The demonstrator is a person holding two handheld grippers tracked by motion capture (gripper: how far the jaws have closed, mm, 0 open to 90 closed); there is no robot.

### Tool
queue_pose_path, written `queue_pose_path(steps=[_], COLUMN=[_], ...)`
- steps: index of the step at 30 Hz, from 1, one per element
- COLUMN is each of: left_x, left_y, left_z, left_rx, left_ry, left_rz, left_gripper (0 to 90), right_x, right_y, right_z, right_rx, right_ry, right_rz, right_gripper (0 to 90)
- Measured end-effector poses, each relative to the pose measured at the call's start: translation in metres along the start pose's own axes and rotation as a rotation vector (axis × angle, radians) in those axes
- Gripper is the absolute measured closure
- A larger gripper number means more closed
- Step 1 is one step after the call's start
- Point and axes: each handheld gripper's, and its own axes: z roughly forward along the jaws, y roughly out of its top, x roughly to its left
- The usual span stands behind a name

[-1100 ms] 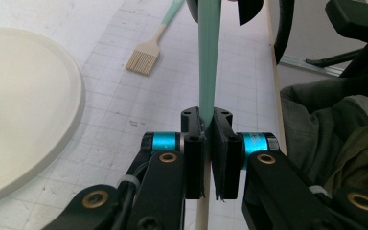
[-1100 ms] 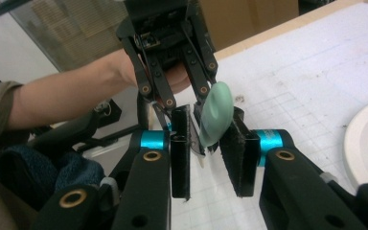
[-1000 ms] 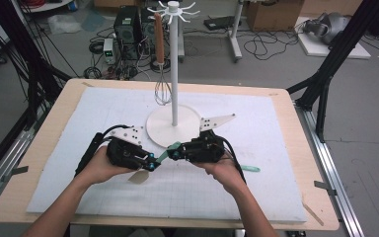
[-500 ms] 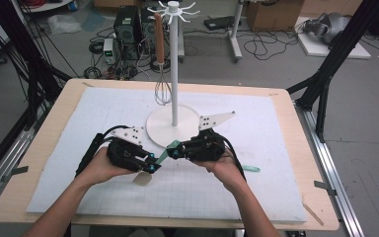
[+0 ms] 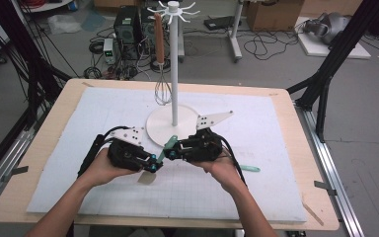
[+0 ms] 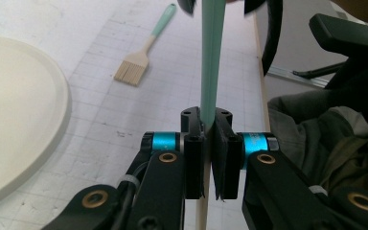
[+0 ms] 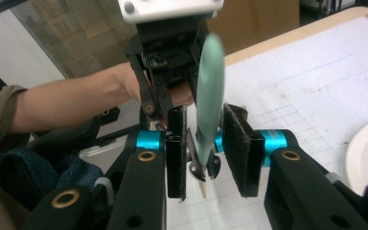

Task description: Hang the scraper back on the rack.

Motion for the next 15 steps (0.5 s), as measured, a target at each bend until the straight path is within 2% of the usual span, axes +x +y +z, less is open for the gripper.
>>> queue_pose_path(steps=[2, 6, 10, 15], left_x=[-0.0001, -0.0001, -0.0001, 0.0001], left_y=[-0.0001, -0.0015, -0.0022, -0.0013], left_z=[0.0001, 0.0005, 0.002, 0.0054], left_rx=[-0.003, -0.011, 0.003, 0.001], left_ry=[-0.004, -0.02, -0.024, -0.031], left_rz=[-0.002, -0.015, -0.01, -0.009], left_gripper=[84.2, 83.3, 79.0, 83.2], right_x=[0.0009, 0.0007, 0.0021, 0.0044], right_y=[0.0002, 0.0013, 0.0043, 0.009], right_z=[0.0012, 0.0008, -0.0014, -0.0033], right_rx=[0.001, 0.013, 0.033, 0.032], right_ry=[-0.002, -0.006, -0.01, -0.021], right_rz=[-0.006, -0.011, -0.02, -0.038], right_gripper=[80.2, 81.6, 81.9, 82.0])
